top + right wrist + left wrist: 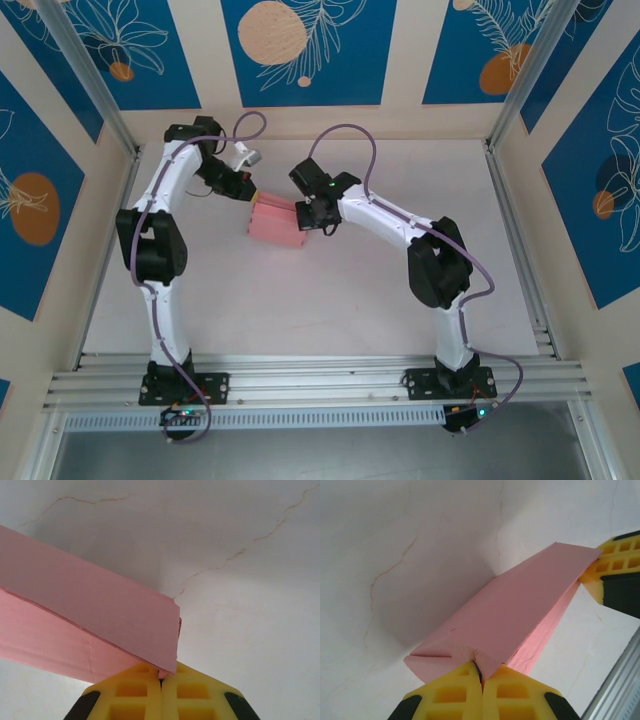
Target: Fold the paper box
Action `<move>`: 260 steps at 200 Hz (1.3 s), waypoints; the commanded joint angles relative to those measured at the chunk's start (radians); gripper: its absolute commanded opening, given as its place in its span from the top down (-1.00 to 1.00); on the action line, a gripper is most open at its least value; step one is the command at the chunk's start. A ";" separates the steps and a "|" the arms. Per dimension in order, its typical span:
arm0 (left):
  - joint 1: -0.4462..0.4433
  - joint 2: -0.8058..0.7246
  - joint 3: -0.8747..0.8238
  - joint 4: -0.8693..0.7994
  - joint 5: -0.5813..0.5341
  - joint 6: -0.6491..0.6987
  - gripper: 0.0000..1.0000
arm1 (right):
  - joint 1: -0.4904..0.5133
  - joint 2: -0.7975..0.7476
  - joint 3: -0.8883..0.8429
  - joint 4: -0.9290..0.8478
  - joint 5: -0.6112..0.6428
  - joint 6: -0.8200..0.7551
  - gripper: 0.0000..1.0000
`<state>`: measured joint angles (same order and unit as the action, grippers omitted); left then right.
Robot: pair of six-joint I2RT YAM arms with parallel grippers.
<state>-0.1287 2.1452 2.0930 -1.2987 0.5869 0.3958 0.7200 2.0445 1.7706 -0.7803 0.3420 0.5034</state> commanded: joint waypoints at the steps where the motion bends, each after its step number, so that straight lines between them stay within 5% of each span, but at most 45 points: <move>1: 0.004 0.016 0.022 -0.055 0.135 0.024 1.00 | 0.028 0.083 -0.007 -0.096 -0.040 -0.017 1.00; 162: 0.006 0.071 0.073 -0.159 -0.024 0.037 0.95 | 0.071 0.133 0.119 -0.155 0.018 -0.031 1.00; 260: 0.009 0.042 -0.013 -0.074 0.127 -0.003 1.00 | 0.077 0.155 0.183 -0.179 0.090 -0.049 0.99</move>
<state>-0.1055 2.1952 2.0724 -1.3373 0.5755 0.3977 0.7662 2.1323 1.9423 -0.9344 0.4477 0.4839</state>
